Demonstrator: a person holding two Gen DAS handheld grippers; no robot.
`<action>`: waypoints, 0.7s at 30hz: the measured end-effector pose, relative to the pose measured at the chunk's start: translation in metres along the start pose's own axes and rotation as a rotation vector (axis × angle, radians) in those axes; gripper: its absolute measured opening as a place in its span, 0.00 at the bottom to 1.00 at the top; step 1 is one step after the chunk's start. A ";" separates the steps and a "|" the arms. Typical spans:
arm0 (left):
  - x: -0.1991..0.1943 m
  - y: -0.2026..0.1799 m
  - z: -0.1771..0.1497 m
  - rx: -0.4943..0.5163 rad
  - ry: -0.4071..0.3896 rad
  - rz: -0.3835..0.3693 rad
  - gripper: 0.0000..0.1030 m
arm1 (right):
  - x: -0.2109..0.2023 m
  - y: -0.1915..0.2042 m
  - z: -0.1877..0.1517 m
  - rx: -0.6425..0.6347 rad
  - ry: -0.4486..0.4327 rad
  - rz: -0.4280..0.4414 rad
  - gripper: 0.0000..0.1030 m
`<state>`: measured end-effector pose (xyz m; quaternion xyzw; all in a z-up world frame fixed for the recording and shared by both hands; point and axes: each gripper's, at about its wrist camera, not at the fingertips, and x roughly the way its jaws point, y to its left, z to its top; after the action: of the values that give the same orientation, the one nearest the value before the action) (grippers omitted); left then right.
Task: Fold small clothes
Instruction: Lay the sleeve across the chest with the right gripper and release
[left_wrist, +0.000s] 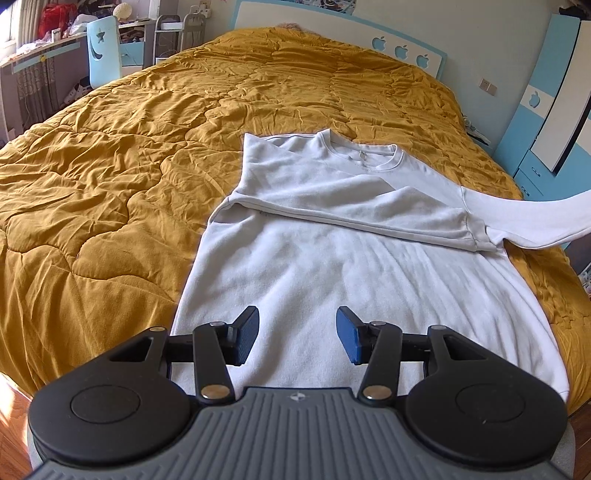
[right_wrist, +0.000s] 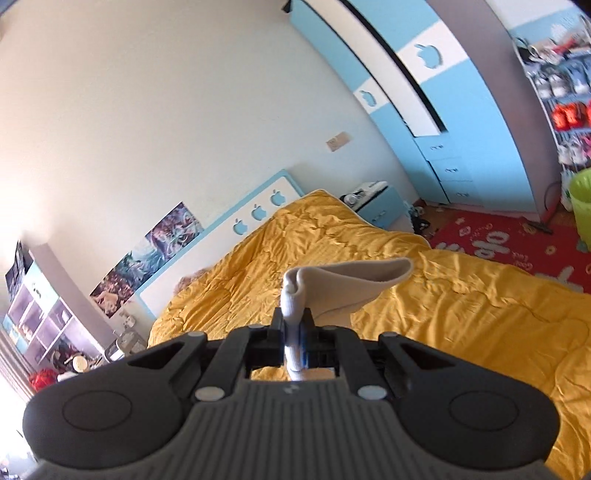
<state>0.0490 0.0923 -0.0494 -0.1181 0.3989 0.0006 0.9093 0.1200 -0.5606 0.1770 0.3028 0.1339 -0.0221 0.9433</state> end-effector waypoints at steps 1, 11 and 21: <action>-0.001 0.003 0.000 -0.011 -0.001 -0.006 0.55 | 0.002 0.023 0.002 -0.032 0.004 0.005 0.02; -0.020 0.045 -0.003 -0.056 -0.067 0.048 0.55 | 0.069 0.242 -0.056 -0.387 0.103 0.096 0.02; -0.060 0.097 -0.017 -0.105 -0.126 0.219 0.55 | 0.171 0.366 -0.271 -0.613 0.361 0.262 0.02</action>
<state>-0.0137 0.1880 -0.0379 -0.1213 0.3510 0.1283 0.9196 0.2647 -0.0988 0.1267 0.0201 0.2585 0.1937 0.9462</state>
